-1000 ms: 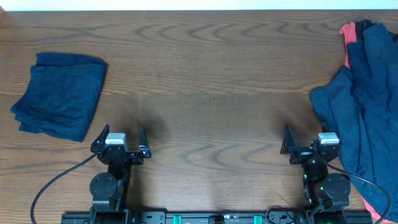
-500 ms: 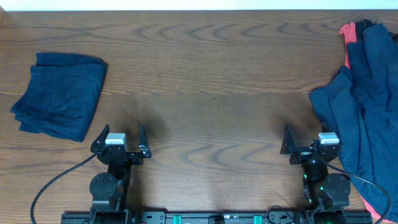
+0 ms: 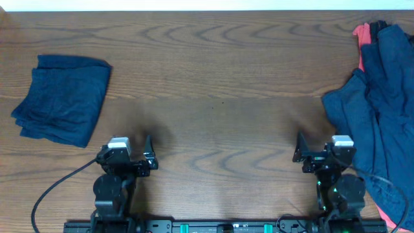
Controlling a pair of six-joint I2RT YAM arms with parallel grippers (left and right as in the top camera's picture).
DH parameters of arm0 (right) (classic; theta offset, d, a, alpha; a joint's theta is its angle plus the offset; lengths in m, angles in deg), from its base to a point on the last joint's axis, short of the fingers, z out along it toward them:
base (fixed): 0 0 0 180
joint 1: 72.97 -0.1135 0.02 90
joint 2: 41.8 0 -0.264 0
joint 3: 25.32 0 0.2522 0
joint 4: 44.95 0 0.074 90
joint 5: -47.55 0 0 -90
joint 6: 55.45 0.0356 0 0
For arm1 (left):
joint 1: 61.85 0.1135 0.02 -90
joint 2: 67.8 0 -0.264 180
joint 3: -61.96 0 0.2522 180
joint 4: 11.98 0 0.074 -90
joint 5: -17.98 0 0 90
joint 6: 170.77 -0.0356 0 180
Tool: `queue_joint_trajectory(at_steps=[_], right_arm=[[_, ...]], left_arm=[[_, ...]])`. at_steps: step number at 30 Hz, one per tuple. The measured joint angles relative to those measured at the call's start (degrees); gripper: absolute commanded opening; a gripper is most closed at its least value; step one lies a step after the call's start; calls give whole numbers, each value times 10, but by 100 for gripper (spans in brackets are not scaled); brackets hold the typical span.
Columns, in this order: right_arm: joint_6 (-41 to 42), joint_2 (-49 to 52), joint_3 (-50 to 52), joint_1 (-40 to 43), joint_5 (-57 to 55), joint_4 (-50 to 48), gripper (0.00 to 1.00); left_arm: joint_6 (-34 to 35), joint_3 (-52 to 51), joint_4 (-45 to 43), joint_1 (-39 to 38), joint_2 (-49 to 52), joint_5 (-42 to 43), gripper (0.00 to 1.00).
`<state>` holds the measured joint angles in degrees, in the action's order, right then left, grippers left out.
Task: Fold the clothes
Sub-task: 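Reach the right gripper into the right clothes pile and grasp navy shorts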
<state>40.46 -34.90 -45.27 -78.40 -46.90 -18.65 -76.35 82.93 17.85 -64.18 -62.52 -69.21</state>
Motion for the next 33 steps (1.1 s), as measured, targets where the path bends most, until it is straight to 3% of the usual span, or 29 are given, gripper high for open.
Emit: queue_joint_trajectory(at_steps=[6,14,19,27,33], right_arm=[[1,146,-119,0,-37,64,99],[2,478,-337,41,-58,183,99],[2,654,-432,72,-57,184,99],[-7,814,-449,85,-74,95,85],[-7,882,-449,96,-136,68,81]], left_arm=[[3,123,81,0,126,2,98],[3,323,262,0,372,7,98],[3,379,285,0,462,18,98],[14,382,289,0,516,37,98],[16,382,288,0,522,41,98]])
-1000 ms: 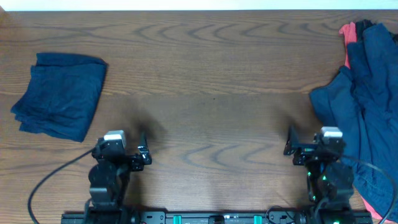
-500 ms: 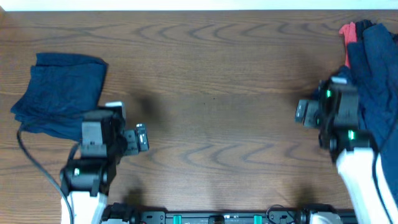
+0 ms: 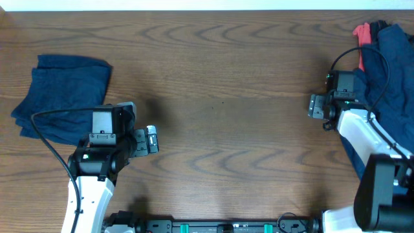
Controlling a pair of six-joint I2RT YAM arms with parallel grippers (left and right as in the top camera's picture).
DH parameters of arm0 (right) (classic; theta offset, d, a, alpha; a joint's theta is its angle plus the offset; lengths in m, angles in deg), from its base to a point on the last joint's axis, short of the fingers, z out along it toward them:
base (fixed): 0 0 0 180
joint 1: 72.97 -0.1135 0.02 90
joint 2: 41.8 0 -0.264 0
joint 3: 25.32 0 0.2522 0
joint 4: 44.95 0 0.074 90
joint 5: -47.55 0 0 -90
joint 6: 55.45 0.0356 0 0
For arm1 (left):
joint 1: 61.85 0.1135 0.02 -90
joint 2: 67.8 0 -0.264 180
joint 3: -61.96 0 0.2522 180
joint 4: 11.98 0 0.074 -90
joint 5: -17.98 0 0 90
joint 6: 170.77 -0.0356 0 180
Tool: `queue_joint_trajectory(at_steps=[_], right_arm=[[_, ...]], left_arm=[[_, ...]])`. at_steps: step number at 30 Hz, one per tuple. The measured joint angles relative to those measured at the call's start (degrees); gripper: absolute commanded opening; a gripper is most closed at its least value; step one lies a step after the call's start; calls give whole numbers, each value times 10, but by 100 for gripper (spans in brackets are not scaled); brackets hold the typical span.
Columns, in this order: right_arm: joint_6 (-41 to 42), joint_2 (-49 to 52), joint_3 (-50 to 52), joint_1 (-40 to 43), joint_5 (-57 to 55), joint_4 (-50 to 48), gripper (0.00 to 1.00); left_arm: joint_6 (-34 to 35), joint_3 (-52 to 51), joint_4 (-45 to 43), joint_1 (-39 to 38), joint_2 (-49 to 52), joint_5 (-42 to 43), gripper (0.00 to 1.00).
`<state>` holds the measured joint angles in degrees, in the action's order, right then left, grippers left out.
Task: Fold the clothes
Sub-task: 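Reach the right gripper into the right clothes pile and grasp navy shorts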
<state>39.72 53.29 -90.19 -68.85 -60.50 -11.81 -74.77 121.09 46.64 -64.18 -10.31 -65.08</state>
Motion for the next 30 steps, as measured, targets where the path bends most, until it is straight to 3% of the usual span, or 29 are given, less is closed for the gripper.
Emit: queue_joint_trajectory(at_steps=[3,7,13,23,26,30], right_arm=[[0,23,0,2,-18,-7,75],[-4,51,-1,2,-26,-9,54],[-7,67,-5,2,-34,-10,1],[-21,40,-33,-17,17,58,1],[-32,-3,-70,-64,55,87,1],[-29,-47,-109,-151,79,43,1]], left_arm=[[0,0,-1,0,0,2,98],[0,0,-1,0,0,2,98],[0,0,-1,0,0,2,98],[0,0,-5,0,0,2,98],[0,0,-15,0,0,2,98],[0,0,-24,0,0,2,98]])
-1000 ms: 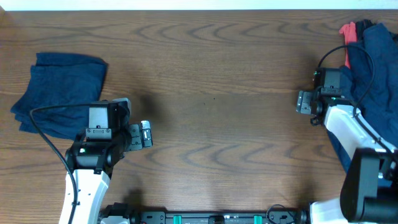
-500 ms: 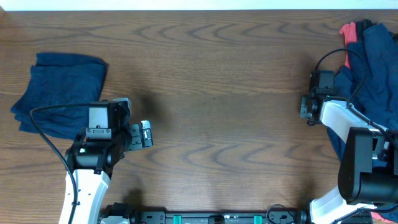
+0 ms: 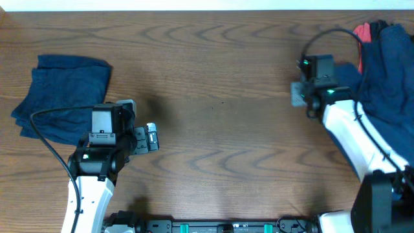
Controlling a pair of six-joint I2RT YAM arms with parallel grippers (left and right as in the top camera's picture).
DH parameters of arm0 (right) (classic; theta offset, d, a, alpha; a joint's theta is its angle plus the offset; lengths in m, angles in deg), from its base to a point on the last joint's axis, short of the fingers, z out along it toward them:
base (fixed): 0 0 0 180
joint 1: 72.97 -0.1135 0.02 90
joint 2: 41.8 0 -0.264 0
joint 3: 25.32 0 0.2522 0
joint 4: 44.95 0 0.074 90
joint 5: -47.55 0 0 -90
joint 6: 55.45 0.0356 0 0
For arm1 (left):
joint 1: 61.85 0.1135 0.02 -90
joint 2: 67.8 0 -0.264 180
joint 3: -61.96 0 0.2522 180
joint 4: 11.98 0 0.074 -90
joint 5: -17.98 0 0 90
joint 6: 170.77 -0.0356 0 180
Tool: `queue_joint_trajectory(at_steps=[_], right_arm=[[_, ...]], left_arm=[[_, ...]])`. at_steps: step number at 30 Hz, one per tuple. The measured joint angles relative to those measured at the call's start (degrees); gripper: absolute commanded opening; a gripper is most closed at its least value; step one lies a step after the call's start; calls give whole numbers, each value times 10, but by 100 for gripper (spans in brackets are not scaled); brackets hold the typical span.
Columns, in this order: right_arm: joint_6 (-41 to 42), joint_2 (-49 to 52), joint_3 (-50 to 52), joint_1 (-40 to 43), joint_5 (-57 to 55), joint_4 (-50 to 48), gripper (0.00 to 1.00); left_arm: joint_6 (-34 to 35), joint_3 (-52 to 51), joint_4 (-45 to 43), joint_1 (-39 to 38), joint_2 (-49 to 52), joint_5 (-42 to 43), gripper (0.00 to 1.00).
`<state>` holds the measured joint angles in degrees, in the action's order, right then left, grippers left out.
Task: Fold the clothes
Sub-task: 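Reach the right gripper into the right clothes pile and grasp navy shorts, then pull the navy shorts with the right gripper toward the table center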
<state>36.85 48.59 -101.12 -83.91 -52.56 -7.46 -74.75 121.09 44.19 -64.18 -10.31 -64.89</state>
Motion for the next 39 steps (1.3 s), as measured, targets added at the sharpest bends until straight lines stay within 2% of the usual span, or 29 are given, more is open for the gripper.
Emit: queue_joint_trajectory(at_steps=[5,6,7,8,11,13,14,16,19,26,30,32,35,39], right_arm=[[37,1,-10,-90,16,-156,1],[50,7,-10,-103,17,-190,5],[64,15,-10,-114,20,-221,13],[75,23,-11,-122,23,-246,28],[103,47,-12,-140,33,-283,44],[113,56,-12,-144,34,-275,77],[114,58,-12,-144,29,-262,88],[116,58,-12,-141,16,-232,99],[112,45,-11,-123,-13,-165,99],[111,-57,-13,-21,-76,71,99],[101,-96,-15,32,-57,209,89],[99,-96,-14,43,-30,273,88],[103,-88,-4,44,4,325,89],[108,-76,44,27,24,316,92]], left_arm=[[0,0,-15,0,0,0,98],[0,0,-19,0,0,0,98],[0,0,-22,0,0,0,98],[0,0,-25,0,0,0,98],[0,0,-36,0,0,0,98],[0,0,-41,0,0,0,98],[0,0,-42,0,0,0,98],[0,0,-43,0,0,1,98],[0,0,-44,0,1,9,98],[17,1,-59,-1,4,86,98],[32,1,-61,-17,21,112,98],[34,1,-62,-26,34,122,98],[39,1,-62,-28,46,126,98],[46,1,-64,-28,52,129,98]])
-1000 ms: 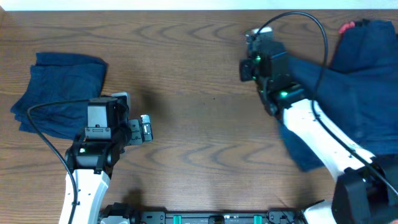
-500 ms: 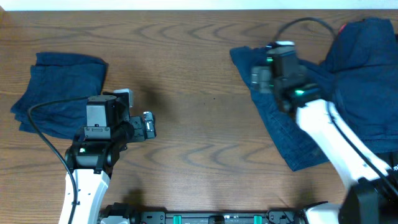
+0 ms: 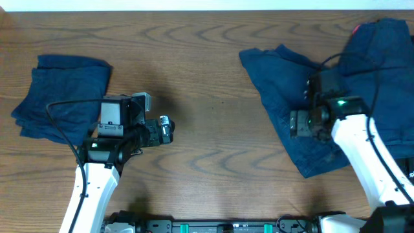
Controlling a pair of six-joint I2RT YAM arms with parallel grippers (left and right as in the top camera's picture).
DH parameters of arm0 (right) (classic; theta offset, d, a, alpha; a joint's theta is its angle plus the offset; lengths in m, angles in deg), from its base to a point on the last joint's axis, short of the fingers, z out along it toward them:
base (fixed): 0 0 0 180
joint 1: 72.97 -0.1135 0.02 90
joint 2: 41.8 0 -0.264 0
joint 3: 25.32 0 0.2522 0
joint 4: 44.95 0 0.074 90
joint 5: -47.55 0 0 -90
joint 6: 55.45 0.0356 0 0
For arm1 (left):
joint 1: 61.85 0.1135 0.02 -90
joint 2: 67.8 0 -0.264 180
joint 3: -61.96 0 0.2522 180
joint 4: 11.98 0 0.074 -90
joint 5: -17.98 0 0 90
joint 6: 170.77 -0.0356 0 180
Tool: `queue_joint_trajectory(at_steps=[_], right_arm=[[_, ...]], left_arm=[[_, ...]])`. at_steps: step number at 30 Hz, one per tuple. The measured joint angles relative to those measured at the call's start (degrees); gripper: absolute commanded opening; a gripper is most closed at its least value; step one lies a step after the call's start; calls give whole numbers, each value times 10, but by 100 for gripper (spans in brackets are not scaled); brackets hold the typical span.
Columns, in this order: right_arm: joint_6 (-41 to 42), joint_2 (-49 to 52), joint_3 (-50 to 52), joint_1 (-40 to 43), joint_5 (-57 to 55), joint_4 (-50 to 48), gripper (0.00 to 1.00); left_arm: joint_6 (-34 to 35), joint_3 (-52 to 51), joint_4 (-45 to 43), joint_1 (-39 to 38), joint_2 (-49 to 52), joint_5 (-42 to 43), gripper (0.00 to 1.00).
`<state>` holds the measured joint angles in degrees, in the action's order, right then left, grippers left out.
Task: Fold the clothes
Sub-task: 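Pull the navy shorts with the right gripper toward the table center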
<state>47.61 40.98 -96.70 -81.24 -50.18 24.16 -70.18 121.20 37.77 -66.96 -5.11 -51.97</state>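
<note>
A dark blue garment (image 3: 284,84) lies spread and rumpled over the right half of the table, one corner reaching far left toward the middle. My right gripper (image 3: 295,123) points down onto its near part and appears shut on the cloth, though its fingertips are hidden under the wrist. A folded dark blue garment (image 3: 61,97) rests at the far left. My left gripper (image 3: 165,129) hovers just right of it, over bare wood, open and holding nothing.
More blue clothing is heaped at the right edge (image 3: 385,58), with a bit of red (image 3: 356,28) peeking out at the back. The left arm's cable (image 3: 61,126) loops over the folded garment. The wooden table (image 3: 207,175) shows between the arms.
My right gripper has moved from the pile's left edge toward the front, and a blue garment now lies drawn out from the pile toward the middle. My left gripper shifted slightly right.
Both arms first rested at the front edge, grippers open, with clothes heaped at the right. Then the right gripper was at the pile's left edge and the left arm beside the folded garment. Now one blue garment is spread out from the pile under the right gripper.
</note>
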Motion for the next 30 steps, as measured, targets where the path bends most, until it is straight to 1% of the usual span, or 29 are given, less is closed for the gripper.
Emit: queue_joint_trajectory(at_steps=[4,8,11,13,14,16,17,19,20,26,30], right_arm=[[2,20,66,-19,10,-64,97],[2,36,107,-21,14,-101,97],[2,56,130,-21,15,-125,95],[0,70,141,-21,16,-141,85],[1,72,142,-21,24,-147,75],[1,76,142,-21,26,-162,43],[0,77,142,-21,28,-165,30],[-1,79,142,-21,25,-169,6],[-2,80,142,-21,16,-169,1],[-10,82,137,-37,0,-164,1],[-21,95,115,-95,23,-156,1]], left_arm=[[2,0,0,0,0,4,98],[3,0,0,0,0,6,98],[4,0,1,0,0,6,98],[4,0,2,0,0,6,98],[4,0,2,0,0,6,98],[4,0,2,0,0,6,98],[4,0,2,0,0,6,98],[4,0,2,0,0,6,98],[4,0,2,0,0,6,98],[4,0,2,0,0,6,98],[4,0,2,0,0,6,98]])
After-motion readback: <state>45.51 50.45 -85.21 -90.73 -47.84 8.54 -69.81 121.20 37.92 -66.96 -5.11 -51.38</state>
